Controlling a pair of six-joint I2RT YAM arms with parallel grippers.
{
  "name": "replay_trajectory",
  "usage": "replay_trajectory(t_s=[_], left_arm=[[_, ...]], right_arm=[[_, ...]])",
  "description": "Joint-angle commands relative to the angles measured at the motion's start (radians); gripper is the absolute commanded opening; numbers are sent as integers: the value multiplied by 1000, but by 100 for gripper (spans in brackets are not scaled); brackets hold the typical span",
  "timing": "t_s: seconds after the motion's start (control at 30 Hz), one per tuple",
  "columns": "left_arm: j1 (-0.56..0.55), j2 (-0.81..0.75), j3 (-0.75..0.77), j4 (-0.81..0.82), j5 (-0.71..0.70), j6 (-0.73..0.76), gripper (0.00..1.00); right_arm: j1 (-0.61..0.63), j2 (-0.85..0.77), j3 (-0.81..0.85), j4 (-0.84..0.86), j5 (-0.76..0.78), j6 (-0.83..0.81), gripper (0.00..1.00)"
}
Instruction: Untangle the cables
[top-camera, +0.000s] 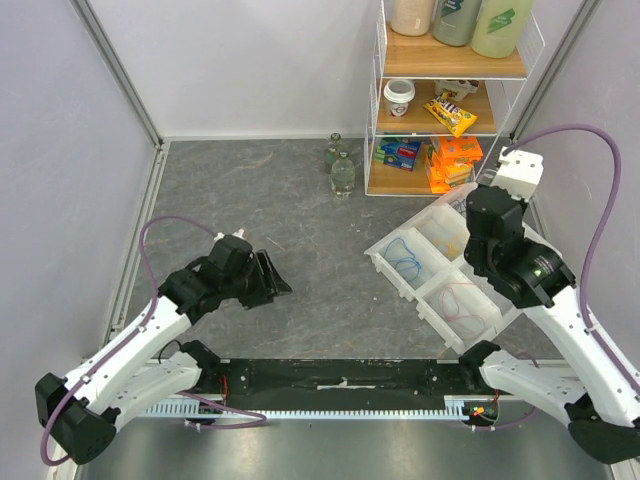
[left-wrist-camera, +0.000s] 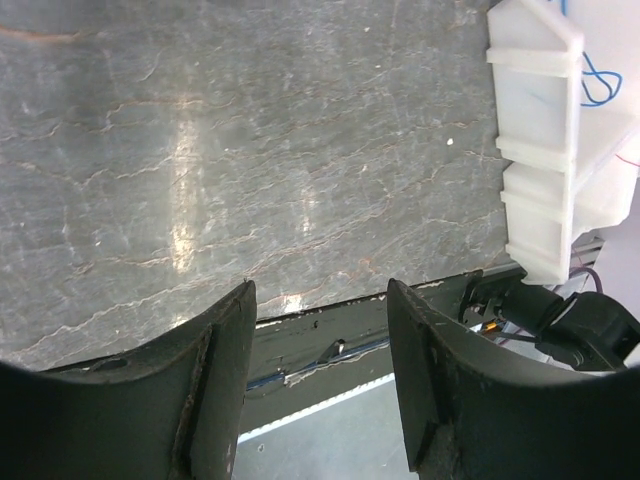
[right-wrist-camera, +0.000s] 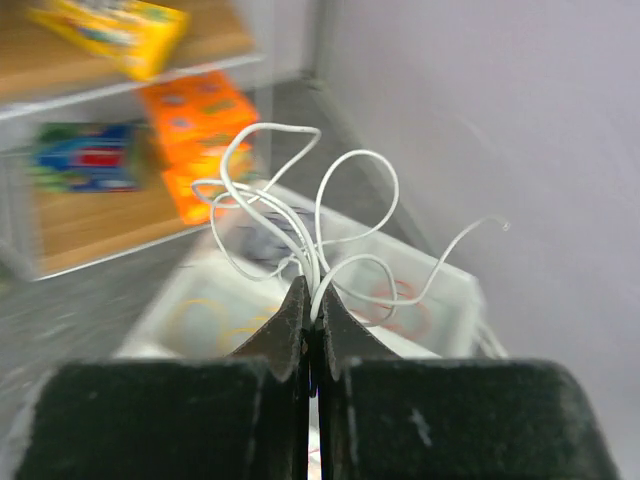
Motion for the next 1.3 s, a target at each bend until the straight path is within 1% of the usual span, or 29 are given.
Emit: replay_trajectory(t_s=[0.0, 0.1, 0.13, 0.27, 0.43, 0.57, 0.8, 0.9, 1.03, 1.07, 1.1, 1.13, 1.17, 1.2, 1.27], left_arm=[[4, 44, 87, 51, 36, 92, 61], [5, 61, 112, 39, 40, 121, 61], [5, 66, 118, 32, 40, 129, 61], [7, 72, 146, -2, 37, 168, 61], [10, 72, 172, -30, 54, 197, 61], [11, 74, 206, -62, 62, 218, 61], [11, 71, 238, -84, 52, 227, 61], [11, 57, 220, -82, 51, 218, 61], [11, 37, 184, -73, 51, 194, 61], [13, 31, 180, -67, 55, 191, 61], [13, 29, 177, -61, 57, 188, 61], [11, 29, 178, -56, 56, 186, 61], [13, 31, 178, -53, 54, 186, 61], [13, 37, 183, -48, 52, 185, 61], [11, 54, 196, -44, 55, 186, 61]], right_arm=[[-195, 9, -82, -86, 61, 34, 0], [-362, 51, -125, -149, -97, 97, 0], [-388, 61, -144, -163, -131, 117, 0], [-449, 95, -227, -188, -191, 177, 0], [-525, 178, -325, -169, -185, 156, 0], [-542, 193, -311, -180, -234, 191, 0], [-600, 246, -328, -211, -447, 300, 0], [-615, 264, -337, -205, -450, 305, 0], [-634, 295, -337, -185, -455, 260, 0], [-634, 299, -328, -186, -455, 248, 4], [-634, 296, -317, -185, -455, 239, 12], [-634, 296, -307, -186, -458, 227, 22], [-632, 295, -290, -186, -466, 216, 35], [-629, 296, -270, -191, -472, 208, 52], [-620, 304, -227, -197, -501, 190, 65]])
